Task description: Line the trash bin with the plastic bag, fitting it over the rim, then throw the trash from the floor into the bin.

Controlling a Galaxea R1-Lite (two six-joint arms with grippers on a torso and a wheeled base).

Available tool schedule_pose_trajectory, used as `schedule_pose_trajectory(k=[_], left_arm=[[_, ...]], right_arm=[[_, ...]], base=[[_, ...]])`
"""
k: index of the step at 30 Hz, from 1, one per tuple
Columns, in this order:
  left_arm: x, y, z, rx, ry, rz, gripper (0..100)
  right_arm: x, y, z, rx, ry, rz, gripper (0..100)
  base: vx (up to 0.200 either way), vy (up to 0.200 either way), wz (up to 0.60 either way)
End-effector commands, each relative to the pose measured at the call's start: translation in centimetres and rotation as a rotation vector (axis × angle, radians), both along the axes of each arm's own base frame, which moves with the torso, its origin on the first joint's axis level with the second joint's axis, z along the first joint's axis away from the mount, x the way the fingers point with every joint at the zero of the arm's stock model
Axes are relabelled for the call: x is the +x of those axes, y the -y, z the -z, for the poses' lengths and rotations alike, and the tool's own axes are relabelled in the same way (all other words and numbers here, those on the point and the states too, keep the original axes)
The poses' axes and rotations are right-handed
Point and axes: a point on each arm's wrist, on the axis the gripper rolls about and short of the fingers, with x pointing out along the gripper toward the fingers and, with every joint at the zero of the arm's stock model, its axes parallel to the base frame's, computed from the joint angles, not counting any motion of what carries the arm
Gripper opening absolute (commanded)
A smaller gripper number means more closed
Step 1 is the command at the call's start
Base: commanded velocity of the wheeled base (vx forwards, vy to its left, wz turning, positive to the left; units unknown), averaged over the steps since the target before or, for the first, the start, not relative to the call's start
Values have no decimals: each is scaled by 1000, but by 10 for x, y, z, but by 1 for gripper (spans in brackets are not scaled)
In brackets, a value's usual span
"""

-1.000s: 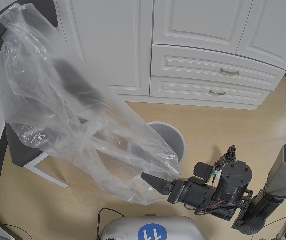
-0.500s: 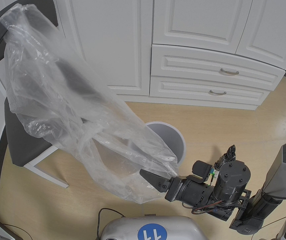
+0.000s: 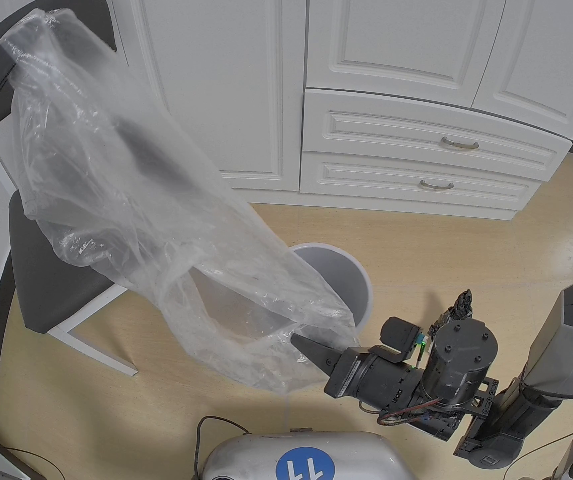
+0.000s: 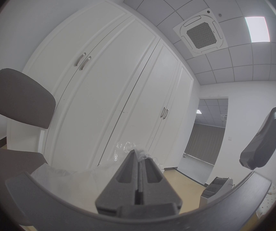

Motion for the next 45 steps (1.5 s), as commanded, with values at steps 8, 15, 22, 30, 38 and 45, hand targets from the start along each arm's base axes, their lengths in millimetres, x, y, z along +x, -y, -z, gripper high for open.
schedule_pose_trajectory(k=[8,15,22,30,38,45], left_arm=[[1,1,4,16,-7,3,0],[7,8,25,124,-76,-7,0],[10,11,45,329,-166,-43,0],[23,23,64,449,-285,-80,0],[33,36,84,510,-332,-76,0],[37,41,91,544,-355,-81,0]], right_arm=[[0,7,-18,44,57,41,0],[-8,33,-51,-39,272,91,0],[-20,64,-84,-98,464,169,0],[-41,102,-109,-229,633,261,0],[-77,144,-127,-660,399,214,0],[-97,160,-142,-706,302,198,0]], base=[[0,0,0],[0,0,0],[0,0,0],[0,0,0],[0,0,0],[0,0,0]])
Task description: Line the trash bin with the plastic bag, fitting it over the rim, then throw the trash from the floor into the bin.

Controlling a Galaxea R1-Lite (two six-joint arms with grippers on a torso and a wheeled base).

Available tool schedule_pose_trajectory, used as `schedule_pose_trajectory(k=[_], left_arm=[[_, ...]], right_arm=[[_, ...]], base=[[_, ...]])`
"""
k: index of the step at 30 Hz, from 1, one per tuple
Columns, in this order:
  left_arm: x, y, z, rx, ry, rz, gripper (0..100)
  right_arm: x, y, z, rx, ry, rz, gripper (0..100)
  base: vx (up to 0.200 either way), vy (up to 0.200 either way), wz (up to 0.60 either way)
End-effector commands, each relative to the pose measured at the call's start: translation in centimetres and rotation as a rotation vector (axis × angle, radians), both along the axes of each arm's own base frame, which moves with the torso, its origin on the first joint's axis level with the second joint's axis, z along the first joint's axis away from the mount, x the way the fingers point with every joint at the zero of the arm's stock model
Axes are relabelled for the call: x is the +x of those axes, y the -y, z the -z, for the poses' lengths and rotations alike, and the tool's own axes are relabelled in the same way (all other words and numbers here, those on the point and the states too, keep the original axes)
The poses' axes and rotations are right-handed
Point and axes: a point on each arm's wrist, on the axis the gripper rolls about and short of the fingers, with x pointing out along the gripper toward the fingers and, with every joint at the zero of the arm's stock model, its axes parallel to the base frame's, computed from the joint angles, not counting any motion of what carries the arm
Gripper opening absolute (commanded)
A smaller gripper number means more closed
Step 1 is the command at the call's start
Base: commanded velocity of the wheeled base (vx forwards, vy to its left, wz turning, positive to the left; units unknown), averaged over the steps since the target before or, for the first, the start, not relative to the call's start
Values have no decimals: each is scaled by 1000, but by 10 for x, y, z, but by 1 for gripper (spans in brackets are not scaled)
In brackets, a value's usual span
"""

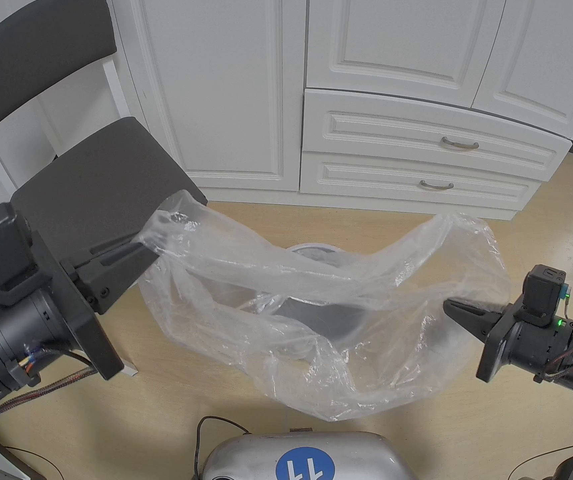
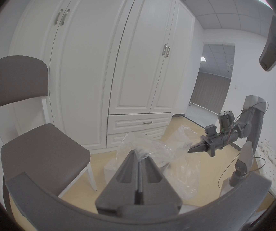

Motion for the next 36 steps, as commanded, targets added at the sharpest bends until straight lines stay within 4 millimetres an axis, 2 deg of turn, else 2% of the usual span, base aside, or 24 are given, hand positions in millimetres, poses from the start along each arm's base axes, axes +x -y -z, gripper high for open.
schedule_pose_trajectory(k=[1,5,10,14,26,29,36], left_arm=[[13,15,20,81,-65,-11,0],[17,16,22,98,-79,-27,0],[32,9,26,156,-72,-203,0],[42,4,27,173,-75,-272,0],[50,2,32,190,-91,-302,0],[53,-2,33,209,-97,-328,0],[53,-5,32,220,-94,-336,0]], right_arm=[[-47,44,-50,-52,-19,71,0],[-42,43,-48,-102,-52,139,0],[-41,43,-51,-149,-85,193,0],[-39,42,-50,-175,-79,254,0],[-31,32,-39,-257,-95,337,0],[-25,30,-28,-354,-116,444,0],[-28,34,-18,-463,-170,463,0]], base=[[0,0,0],[0,0,0],[0,0,0],[0,0,0],[0,0,0],[0,0,0],[0,0,0]])
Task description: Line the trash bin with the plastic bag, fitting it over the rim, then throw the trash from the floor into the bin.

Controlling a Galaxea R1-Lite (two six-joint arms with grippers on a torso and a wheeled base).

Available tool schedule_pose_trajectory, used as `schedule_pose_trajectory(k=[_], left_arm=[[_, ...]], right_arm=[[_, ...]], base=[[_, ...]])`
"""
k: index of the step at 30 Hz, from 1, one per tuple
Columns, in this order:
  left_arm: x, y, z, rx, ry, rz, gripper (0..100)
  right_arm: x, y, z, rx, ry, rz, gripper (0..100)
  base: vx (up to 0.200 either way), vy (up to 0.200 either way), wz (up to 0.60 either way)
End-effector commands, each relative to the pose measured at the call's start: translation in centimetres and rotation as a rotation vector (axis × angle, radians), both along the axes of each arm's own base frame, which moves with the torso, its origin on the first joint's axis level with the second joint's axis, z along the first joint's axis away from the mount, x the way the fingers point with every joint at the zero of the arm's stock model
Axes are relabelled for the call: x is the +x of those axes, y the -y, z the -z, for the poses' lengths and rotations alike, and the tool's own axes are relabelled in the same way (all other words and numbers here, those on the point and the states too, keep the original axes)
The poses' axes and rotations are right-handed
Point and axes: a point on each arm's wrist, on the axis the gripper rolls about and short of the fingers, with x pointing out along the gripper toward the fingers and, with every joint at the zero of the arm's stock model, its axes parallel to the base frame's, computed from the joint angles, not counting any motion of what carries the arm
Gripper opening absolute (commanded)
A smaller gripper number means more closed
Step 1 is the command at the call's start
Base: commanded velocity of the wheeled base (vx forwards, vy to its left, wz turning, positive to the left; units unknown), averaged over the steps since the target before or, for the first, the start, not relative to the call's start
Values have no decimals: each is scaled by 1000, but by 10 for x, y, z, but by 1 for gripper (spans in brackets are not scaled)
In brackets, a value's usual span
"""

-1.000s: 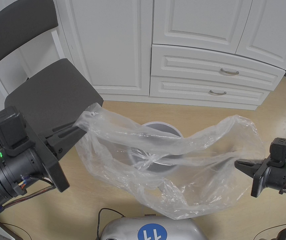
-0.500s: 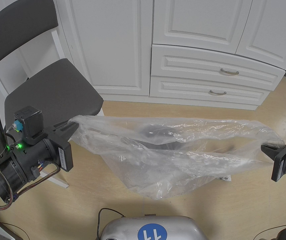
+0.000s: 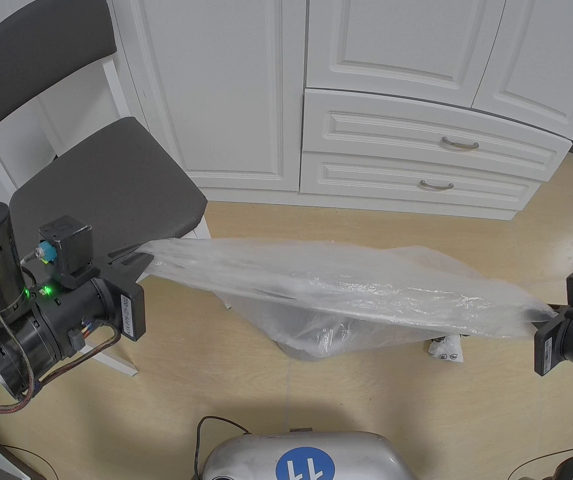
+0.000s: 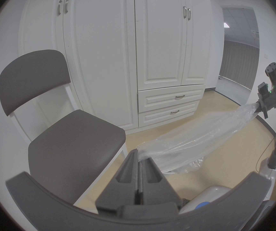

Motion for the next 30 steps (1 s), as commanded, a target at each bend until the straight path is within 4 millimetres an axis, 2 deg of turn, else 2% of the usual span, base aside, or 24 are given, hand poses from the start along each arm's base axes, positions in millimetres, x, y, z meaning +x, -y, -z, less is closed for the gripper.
schedule_pose_trajectory(k=[1,9,16,22,30], left_arm=[[0,-2,-1,1,4,-9,0],[3,0,2,7,-5,-5,0],[7,7,6,14,-13,6,0],[11,29,15,-18,11,77,0],[15,58,21,-162,142,155,0]], right_arm=[[2,-1,7,-44,-40,6,0],[0,-3,7,-64,-40,-18,0],[3,-9,4,-2,14,-40,0],[11,-25,14,112,109,-169,0],[7,-24,24,116,164,-303,0]], base=[[0,0,0],[0,0,0],[0,0,0],[0,0,0],[0,0,0]])
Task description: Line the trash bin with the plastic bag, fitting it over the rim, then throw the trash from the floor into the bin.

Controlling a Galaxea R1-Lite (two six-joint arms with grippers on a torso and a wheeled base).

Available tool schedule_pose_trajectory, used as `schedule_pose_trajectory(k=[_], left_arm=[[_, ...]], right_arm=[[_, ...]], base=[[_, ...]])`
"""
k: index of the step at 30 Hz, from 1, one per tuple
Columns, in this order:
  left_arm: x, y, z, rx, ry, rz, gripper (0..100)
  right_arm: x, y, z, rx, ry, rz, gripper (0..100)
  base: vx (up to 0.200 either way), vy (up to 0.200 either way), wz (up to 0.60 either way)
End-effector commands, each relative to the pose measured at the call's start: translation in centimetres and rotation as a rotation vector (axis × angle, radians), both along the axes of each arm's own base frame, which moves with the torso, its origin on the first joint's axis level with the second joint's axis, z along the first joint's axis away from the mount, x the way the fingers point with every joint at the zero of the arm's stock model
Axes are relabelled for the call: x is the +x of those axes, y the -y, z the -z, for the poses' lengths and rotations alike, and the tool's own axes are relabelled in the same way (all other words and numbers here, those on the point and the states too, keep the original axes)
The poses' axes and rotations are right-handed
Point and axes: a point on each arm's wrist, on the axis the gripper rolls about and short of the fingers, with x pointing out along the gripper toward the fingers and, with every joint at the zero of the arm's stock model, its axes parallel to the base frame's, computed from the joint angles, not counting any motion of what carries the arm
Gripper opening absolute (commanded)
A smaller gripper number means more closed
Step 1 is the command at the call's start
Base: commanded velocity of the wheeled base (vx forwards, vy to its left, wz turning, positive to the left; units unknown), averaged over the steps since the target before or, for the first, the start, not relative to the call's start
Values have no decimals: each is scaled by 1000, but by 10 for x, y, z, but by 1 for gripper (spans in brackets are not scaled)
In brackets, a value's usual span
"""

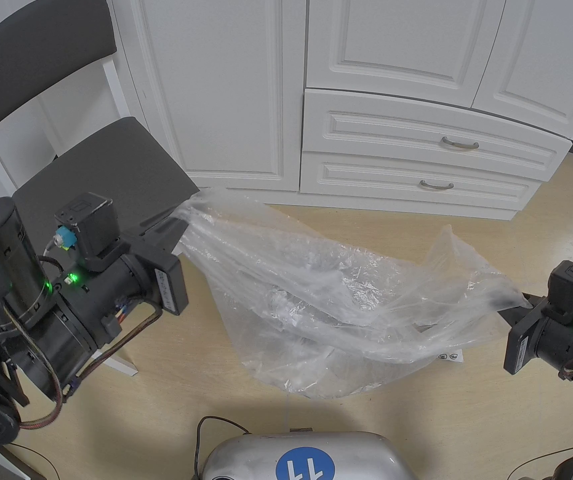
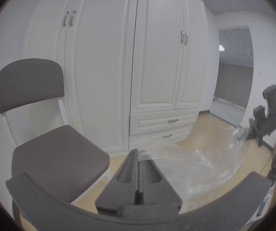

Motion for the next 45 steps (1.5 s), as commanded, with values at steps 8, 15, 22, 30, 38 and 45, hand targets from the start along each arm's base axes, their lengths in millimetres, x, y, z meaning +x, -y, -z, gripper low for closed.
schedule_pose_trajectory(k=[8,15,22,30,38,45], left_arm=[[-12,66,35,-110,-25,226,0],[-31,81,32,-215,-38,368,0],[-30,97,43,-244,-73,413,0],[-3,119,36,-364,-35,396,0],[33,130,12,-431,-112,338,0],[47,129,5,-494,-149,315,0]], right_arm=[[4,-8,22,-5,-13,-136,0],[18,-23,34,29,22,-142,0],[28,-42,49,77,82,-171,0],[26,-58,32,143,144,-222,0],[43,-76,6,264,30,-185,0],[64,-81,-8,509,-119,-219,0]], base=[[0,0,0],[0,0,0],[0,0,0],[0,0,0],[0,0,0],[0,0,0]])
